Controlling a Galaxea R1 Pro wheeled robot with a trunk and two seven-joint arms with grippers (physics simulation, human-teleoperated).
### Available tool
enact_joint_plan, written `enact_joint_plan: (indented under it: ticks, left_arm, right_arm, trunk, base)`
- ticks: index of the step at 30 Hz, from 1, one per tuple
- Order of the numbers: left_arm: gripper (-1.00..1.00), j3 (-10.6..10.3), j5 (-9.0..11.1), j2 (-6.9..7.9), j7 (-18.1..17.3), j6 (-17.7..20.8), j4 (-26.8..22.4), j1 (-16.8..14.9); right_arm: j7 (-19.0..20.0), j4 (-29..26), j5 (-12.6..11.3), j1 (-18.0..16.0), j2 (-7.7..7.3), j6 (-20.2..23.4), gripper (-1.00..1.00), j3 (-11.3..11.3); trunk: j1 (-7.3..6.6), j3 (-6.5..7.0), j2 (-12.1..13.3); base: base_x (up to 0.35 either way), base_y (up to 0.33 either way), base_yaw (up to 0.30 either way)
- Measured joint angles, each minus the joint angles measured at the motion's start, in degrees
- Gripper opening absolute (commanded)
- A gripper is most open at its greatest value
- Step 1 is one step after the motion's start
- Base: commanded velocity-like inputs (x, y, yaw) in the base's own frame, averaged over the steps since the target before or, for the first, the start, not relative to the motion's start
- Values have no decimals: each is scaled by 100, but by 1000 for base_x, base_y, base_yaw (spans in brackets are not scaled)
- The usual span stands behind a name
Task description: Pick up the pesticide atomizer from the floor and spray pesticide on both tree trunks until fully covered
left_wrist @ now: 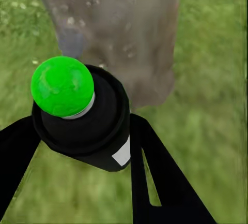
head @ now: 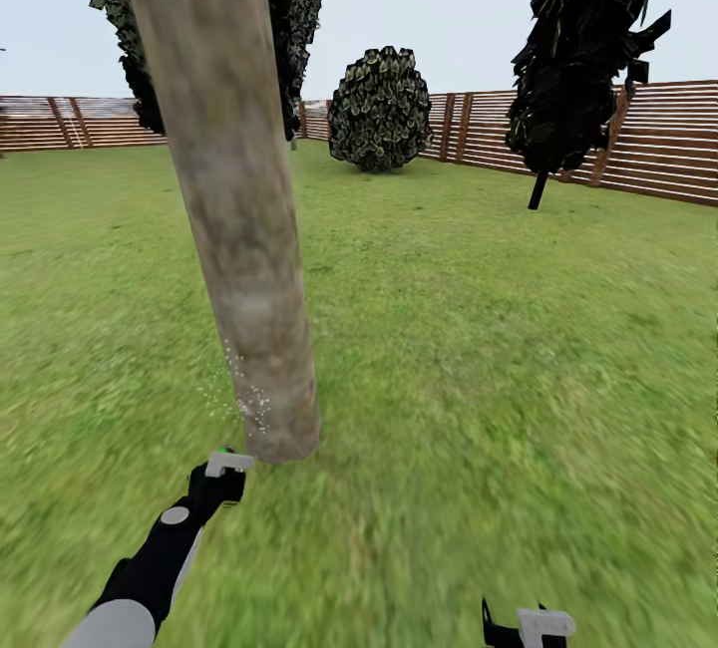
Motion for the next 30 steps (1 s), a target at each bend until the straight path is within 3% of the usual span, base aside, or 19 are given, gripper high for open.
enact_joint_plan:
  ticks: [3, 4, 8, 11, 18, 20, 24, 30]
  left_arm:
    - [-100, -163, 3, -105, 11, 67, -260, -18]
    - [-100, -192, 15, -260, 14, 252, -352, -137]
    - [-100, -188, 15, -375, -102, 857, -833, -310]
    - [-100, -182, 9, -431, -427, 1257, -1316, -296]
    - [-100, -187, 8, -454, -489, 1317, -1576, -262]
    - [-100, -190, 10, -542, -482, 1330, -1616, -267]
    - [-100, -190, 5, -609, -465, 1335, -1703, -270]
    - [-100, -163, -4, -596, -442, 1335, -1715, -270]
  right_arm:
    - [0, 0, -1, 0, 3, 2, 100, 0]
    - [0, 0, 0, 0, 4, 1, 100, 0]
    - [0, 0, 0, 0, 4, 2, 100, 0]
    - [13, 0, 7, 0, 4, 3, 100, 8]
    - [9, -6, 9, 0, 4, 0, 100, 9]
    - [9, -8, 8, 0, 4, 0, 100, 9]
    - [9, -21, 9, 0, 4, 0, 100, 5]
    - [18, -18, 9, 0, -6, 0, 100, 9]
  trunk:
    - [0, 0, 0]
    - [0, 1, 0]
    - [0, 0, 0]
    - [0, 0, 0]
    - [0, 0, 0]
    - [0, -1, 0]
    - [0, -1, 0]
    - [0, -1, 0]
  base:
    - [-16, 0, 0]
    - [-2, 0, 0]
    - [0, 0, 0]
    - [-51, 0, 0]
    - [-301, -52, 57]
    - [-211, -200, 254]
    - [-53, -258, 164]
    - [-6, -274, 1]
